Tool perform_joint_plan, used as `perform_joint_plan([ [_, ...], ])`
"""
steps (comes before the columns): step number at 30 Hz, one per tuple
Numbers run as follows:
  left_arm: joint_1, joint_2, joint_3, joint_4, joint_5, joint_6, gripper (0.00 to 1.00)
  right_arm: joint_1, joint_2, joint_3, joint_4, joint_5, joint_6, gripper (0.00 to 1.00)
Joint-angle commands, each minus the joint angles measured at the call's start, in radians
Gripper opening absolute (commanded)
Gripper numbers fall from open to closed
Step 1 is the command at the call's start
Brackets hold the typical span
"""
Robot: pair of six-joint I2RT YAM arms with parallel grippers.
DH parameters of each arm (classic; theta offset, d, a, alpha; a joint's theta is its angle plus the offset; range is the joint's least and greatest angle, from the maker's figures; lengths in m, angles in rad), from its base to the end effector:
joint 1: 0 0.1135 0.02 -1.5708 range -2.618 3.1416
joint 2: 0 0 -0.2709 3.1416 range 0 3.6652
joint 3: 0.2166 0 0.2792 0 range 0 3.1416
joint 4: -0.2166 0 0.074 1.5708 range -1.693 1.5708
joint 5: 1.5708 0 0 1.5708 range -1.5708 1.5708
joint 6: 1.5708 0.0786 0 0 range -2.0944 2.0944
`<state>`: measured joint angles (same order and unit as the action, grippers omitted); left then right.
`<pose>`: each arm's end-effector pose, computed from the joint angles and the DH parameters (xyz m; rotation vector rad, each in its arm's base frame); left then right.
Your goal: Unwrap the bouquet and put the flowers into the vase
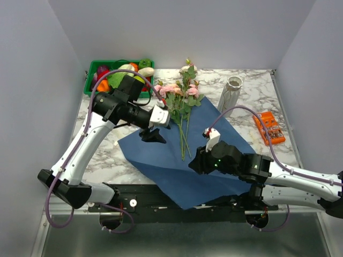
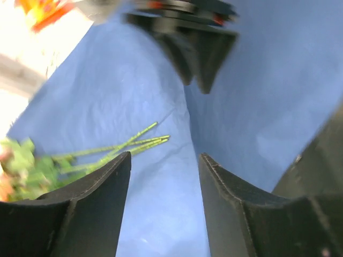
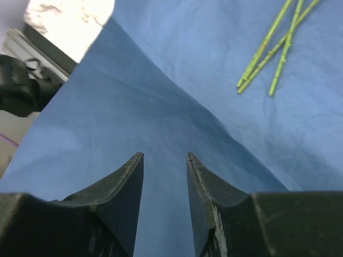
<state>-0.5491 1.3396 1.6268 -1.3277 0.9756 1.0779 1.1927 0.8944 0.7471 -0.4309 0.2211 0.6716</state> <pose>0.1896 -0.1923 0.4101 1.8306 1.2909 -0.9781 0.1102 0.2308 0.2617 -0.4495 2.2119 0.8305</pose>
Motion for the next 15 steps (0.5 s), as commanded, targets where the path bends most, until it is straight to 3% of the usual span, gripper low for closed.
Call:
perform_joint_plan([
  [1,0.103,0.049,-0.028,0.226,0.034,-0.529,0.66,0.007,0.038,0.084,-0.109,0.139,-0.061,0.52],
  [2,0.119,0.055,-0.048,0.284,-0.001,-0.591,0.66,-0.001,0.075,0.139,-0.120,0.255,-0.072,0.57],
  [4,0.156,0.088,-0.100,0.369,-0.044,-0.633,0.66,-0.028,0.119,0.208,-0.135,0.343,-0.090,0.64],
  [6,0.170,0.107,-0.142,0.435,-0.131,-0.709,0.62,-0.106,0.197,0.298,-0.138,0.386,-0.090,0.64],
  [11,0.173,0.104,-0.323,0.576,-0.294,-0.786,0.57,-0.335,0.412,0.422,-0.100,0.269,-0.089,0.57],
  [15,0.178,0.082,-0.415,0.647,-0.362,-0.803,0.57,-0.412,0.647,0.526,-0.089,0.189,-0.081,0.49],
])
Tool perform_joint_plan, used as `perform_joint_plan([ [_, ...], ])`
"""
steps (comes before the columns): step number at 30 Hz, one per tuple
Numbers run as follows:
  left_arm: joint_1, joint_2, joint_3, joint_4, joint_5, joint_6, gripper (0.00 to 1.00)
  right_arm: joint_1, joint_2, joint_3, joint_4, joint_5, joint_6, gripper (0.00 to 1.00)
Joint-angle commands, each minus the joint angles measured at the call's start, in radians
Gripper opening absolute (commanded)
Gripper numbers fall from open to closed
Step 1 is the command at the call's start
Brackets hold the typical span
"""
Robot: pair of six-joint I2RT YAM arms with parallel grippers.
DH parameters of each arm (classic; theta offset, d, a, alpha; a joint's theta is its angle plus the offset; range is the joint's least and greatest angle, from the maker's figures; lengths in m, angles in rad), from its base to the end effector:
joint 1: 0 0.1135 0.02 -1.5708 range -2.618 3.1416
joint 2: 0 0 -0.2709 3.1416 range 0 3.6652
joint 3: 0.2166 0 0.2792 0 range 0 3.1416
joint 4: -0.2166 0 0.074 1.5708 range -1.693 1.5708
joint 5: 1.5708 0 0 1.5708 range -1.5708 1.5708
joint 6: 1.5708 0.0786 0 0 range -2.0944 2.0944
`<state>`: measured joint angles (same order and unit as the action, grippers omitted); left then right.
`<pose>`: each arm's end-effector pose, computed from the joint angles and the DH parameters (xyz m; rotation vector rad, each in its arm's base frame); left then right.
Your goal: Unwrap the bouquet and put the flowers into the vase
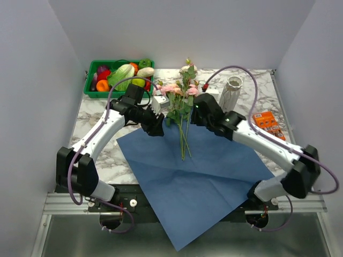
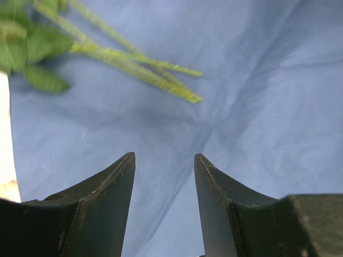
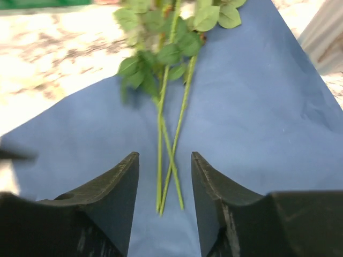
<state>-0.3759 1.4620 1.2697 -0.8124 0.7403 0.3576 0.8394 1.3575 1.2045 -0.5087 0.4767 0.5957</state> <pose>0.2973 -0.1743 0.2782 1.1266 2.1685 -0.9487 0.2638 0.2399 0.3076 -0.0079 2.1632 0.2970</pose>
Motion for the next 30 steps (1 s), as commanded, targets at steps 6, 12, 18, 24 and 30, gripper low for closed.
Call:
perform_joint_plan([
  [6,0.011,-0.063,-0.116,0.140,-0.191,-0.088,0.57,-0.098,0.472,0.205,0.021,-0.107,-0.013,0.42],
  [12,0.020,-0.109,-0.159,0.144,-0.206,-0.071,0.57,-0.132,0.624,0.308,0.033,-0.109,-0.007,0.39],
  [18,0.029,-0.147,-0.171,0.118,-0.208,-0.048,0.57,-0.146,0.715,0.362,0.035,-0.064,-0.013,0.38],
  [24,0.040,-0.169,-0.179,0.108,-0.216,-0.025,0.57,-0.160,0.762,0.366,0.035,-0.043,0.001,0.38],
  [30,0.045,-0.166,-0.182,0.108,-0.211,-0.022,0.58,-0.171,0.792,0.359,0.035,-0.049,0.016,0.38],
])
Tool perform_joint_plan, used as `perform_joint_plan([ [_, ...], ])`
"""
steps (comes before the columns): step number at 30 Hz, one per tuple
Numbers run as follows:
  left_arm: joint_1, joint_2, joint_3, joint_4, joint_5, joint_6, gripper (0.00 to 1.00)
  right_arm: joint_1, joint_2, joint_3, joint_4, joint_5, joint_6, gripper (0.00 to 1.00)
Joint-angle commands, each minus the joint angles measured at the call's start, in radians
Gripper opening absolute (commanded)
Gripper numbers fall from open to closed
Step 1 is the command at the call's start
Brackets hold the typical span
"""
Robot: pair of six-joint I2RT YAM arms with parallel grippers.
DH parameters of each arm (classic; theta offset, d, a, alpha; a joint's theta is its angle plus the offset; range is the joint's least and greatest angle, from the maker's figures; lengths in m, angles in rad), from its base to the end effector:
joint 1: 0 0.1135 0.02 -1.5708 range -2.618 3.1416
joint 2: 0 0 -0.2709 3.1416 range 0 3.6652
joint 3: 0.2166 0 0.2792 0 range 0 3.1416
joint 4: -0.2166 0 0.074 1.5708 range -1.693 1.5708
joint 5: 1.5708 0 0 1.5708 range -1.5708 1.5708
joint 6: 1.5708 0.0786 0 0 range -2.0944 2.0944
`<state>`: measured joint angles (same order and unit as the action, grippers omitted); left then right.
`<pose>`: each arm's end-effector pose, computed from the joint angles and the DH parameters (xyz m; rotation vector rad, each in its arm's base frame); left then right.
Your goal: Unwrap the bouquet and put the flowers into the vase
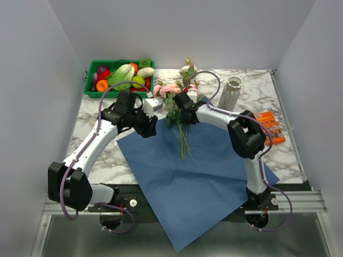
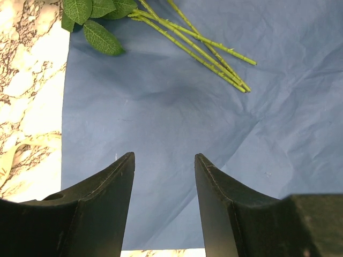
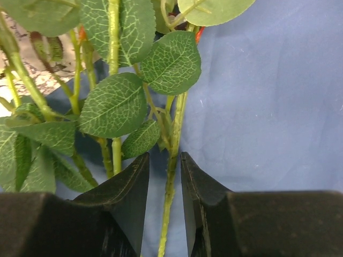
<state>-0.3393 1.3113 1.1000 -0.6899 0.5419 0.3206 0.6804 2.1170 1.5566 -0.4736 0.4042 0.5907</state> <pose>0.2858 -0.1439 0.2660 0.9965 2.1942 -0.6741 0.4068 0.2895 0.1252 0.0284 2.4816 -0.0040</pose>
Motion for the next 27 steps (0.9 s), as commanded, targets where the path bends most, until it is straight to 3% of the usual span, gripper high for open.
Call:
perform_joint_plan([
  [1,0.008,-0.012,-0.012,-0.016,-0.014,0.017,0.58,-0.013,0.040,0.014,0.000,0.018,0.020,0.38],
  [3,0.008,-0.011,-0.014,-0.014,-0.017,0.017,0.58,-0.013,0.067,0.036,-0.002,0.007,0.018,0.38],
  [6,0.011,-0.014,-0.015,-0.014,-0.020,0.020,0.58,-0.015,0.083,0.051,-0.010,0.004,0.030,0.21],
  [7,0.013,-0.015,-0.017,-0.014,-0.020,0.024,0.58,-0.016,0.078,0.046,-0.011,0.001,0.035,0.10],
  [10,0.016,-0.014,-0.019,-0.007,-0.017,0.026,0.58,-0.016,0.037,0.014,-0.002,0.002,0.061,0.01],
  [18,0.017,0.003,0.011,-0.003,-0.007,0.005,0.58,0.005,-0.262,-0.188,0.143,0.145,0.075,0.00],
  [27,0.039,0.020,0.021,0.001,-0.002,-0.012,0.58,0.073,-0.549,-0.262,0.338,0.291,-0.124,0.00],
])
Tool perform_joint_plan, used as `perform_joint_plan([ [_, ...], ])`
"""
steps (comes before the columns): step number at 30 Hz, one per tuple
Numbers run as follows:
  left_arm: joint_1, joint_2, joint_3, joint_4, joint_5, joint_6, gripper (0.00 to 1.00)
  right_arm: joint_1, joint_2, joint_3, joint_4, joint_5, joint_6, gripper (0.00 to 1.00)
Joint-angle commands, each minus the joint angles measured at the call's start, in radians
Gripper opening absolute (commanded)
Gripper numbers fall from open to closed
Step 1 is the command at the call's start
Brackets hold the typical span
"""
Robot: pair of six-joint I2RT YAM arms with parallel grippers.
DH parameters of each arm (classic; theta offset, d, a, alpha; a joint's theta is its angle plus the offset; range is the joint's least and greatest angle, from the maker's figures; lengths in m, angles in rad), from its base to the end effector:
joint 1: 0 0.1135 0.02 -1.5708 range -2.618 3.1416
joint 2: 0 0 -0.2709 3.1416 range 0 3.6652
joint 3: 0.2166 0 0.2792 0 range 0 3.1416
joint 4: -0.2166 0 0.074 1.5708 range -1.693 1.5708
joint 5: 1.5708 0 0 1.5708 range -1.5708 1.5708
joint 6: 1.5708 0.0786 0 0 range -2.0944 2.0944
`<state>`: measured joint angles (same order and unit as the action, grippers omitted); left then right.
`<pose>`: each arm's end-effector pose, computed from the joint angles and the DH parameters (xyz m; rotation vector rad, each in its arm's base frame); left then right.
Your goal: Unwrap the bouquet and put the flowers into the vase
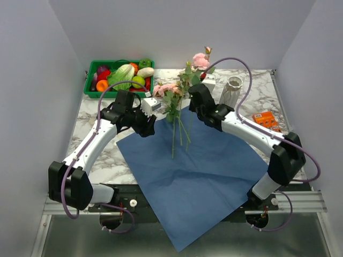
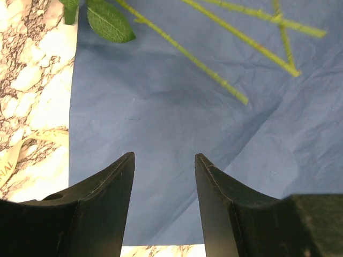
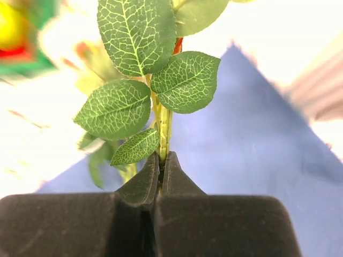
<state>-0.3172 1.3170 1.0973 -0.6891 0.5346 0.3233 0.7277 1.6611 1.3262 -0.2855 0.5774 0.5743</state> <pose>0.2899 -0.1373 0.2631 0.9716 2.2108 -0.6559 0.3537 0.2576 0.2690 0.1560 2.0774 0.1556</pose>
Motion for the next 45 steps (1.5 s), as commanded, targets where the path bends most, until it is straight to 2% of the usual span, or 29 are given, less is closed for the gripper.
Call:
perform_joint_plan([
  [1,0.023,0.017,0.027,0.003,0.007,-0.020,0.58,0.036,-0.113,-0.045,0.182,0.128,-0.172,0.01],
  [3,0.027,0.018,0.030,0.005,0.008,-0.023,0.58,0.052,-0.153,-0.074,0.320,0.174,-0.253,0.00],
  [5,0.033,0.025,0.035,0.005,0.011,-0.024,0.58,0.065,-0.205,-0.128,0.431,0.193,-0.407,0.01],
  [6,0.035,0.027,0.036,0.005,0.013,-0.026,0.58,0.067,-0.219,-0.145,0.541,0.200,-0.454,0.01],
  [11,0.050,0.047,0.047,0.005,0.018,-0.030,0.58,0.062,-0.250,-0.156,0.753,0.260,-0.758,0.01],
  [12,0.052,0.048,0.049,0.006,0.019,-0.033,0.58,0.053,-0.251,-0.166,0.892,0.265,-0.813,0.01],
  [13,0.053,0.053,0.052,0.007,0.021,-0.033,0.58,0.043,-0.253,-0.177,0.964,0.253,-0.911,0.01],
  [15,0.058,0.056,0.055,0.002,0.024,-0.035,0.58,-0.003,-0.247,-0.171,1.111,0.224,-0.971,0.01],
  [20,0.067,0.059,0.053,0.005,0.027,-0.029,0.58,-0.146,-0.215,-0.041,1.143,0.132,-0.996,0.01],
  [25,0.076,0.074,0.059,0.000,0.042,-0.030,0.58,-0.227,-0.167,0.092,1.143,0.078,-0.989,0.01],
  [29,0.078,0.085,0.062,-0.001,0.050,-0.023,0.58,-0.283,-0.146,0.139,1.118,0.061,-0.975,0.01],
  [36,0.086,0.100,0.075,-0.015,0.061,-0.015,0.58,-0.353,-0.110,0.119,1.126,0.052,-0.961,0.01],
  [45,0.090,0.105,0.093,-0.043,0.073,-0.003,0.58,-0.384,-0.051,0.091,1.152,0.041,-0.953,0.01],
])
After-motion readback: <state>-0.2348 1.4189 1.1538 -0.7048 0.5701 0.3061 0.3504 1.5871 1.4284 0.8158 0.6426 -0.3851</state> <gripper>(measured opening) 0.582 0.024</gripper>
